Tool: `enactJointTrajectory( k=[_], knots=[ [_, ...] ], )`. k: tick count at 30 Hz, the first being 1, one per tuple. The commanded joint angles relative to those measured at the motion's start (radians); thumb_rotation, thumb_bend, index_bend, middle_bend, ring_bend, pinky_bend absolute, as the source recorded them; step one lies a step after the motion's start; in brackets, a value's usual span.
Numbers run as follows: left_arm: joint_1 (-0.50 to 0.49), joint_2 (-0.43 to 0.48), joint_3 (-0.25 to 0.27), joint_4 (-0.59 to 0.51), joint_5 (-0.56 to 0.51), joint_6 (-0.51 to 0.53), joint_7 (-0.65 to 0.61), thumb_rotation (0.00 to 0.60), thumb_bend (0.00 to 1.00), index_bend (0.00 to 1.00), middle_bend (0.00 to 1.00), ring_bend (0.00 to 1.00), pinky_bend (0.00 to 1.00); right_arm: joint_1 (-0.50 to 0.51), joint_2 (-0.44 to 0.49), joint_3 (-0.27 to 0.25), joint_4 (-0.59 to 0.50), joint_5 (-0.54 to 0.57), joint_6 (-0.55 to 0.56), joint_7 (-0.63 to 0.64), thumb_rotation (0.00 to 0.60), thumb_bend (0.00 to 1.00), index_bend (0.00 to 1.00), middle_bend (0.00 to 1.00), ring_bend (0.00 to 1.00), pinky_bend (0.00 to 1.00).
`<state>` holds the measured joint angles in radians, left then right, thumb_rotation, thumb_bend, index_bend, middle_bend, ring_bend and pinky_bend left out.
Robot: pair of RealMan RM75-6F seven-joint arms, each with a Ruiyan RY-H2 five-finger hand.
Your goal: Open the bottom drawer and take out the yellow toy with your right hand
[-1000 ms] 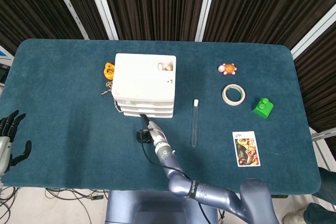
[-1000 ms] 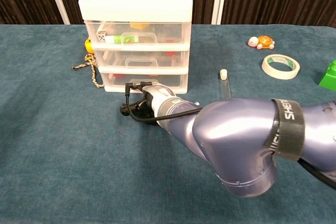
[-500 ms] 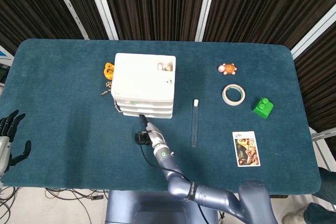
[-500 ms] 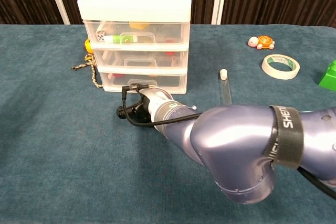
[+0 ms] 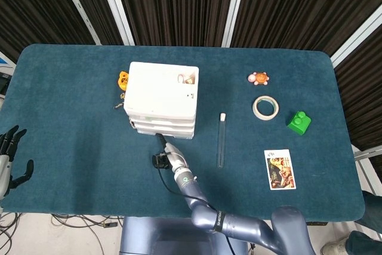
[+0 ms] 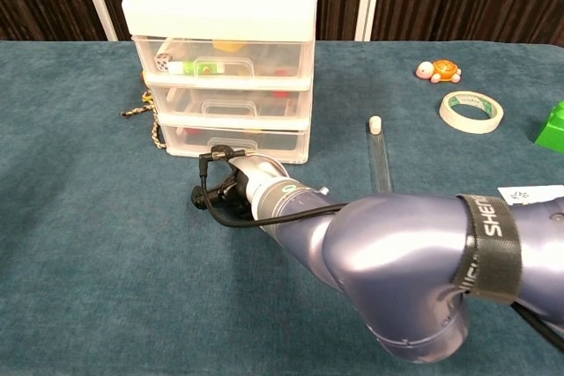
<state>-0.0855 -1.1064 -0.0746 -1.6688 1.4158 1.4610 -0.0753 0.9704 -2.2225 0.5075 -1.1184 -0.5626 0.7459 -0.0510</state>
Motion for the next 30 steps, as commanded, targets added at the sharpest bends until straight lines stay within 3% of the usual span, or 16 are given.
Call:
enactJointTrajectory(
  k=[1,30],
  knots=[
    [0.000,0.000,0.000,0.000,0.000,-0.001,0.001,0.600,0.48,0.09,0.00,0.00,0.00,-0.005,0.003,-0.009,-0.008,-0.002,0.001,-0.007,0.600,0.62,0.06,0.96,0.98,1.00],
    [0.000,-0.001,0.001,-0.001,0.002,-0.002,0.003,0.600,0.48,0.08,0.00,0.00,0.00,-0.043,0.055,-0.108,-0.152,0.006,0.032,-0.093,0.600,0.62,0.07,0.96,0.98,1.00]
  ],
)
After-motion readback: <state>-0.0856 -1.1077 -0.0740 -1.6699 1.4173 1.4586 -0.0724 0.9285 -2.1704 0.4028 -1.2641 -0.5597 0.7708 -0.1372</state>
